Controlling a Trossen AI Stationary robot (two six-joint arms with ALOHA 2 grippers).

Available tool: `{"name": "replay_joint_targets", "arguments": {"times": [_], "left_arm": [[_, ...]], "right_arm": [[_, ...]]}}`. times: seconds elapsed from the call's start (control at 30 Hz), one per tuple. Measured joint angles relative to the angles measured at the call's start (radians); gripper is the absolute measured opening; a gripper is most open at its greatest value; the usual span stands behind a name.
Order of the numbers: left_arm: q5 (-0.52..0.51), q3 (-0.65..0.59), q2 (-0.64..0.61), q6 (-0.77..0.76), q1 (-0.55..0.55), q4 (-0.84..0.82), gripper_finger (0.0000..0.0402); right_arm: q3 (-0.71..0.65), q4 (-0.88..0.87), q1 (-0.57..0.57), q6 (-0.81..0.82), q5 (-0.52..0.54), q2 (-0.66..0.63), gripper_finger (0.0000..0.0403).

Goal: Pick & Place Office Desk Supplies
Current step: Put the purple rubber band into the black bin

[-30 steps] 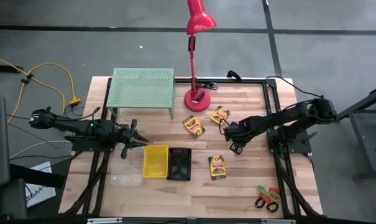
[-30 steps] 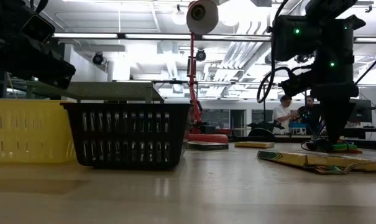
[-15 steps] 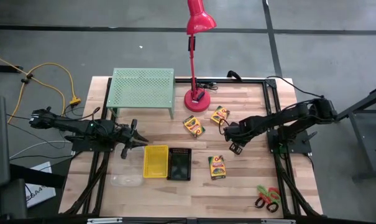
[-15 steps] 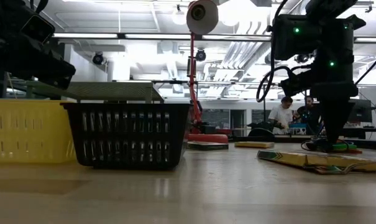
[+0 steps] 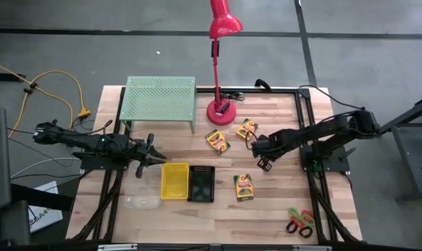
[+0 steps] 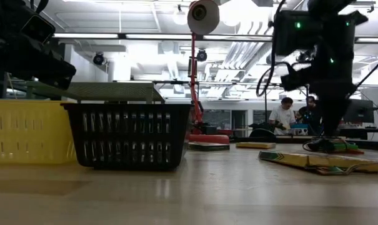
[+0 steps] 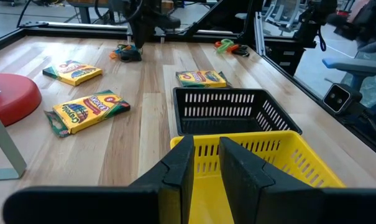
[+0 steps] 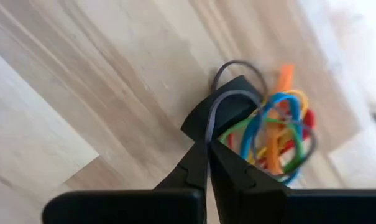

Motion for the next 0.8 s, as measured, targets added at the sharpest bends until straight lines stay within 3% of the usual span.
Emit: {"name": "replay_joint_targets", "arguments": {"times": [0.43, 0.8], "left_arm": [[0.000, 0.000, -0.001, 0.000, 0.000, 0.000, 0.0071], [0.000, 0.000, -0.001, 0.000, 0.000, 0.000, 0.0071]], "right_arm": [[0.254, -0.276, 0.000, -0.013, 0.170, -0.094, 0.0004], [0.281, -0.283, 0.000, -0.043, 0.197, -0.096, 0.0004]]}}
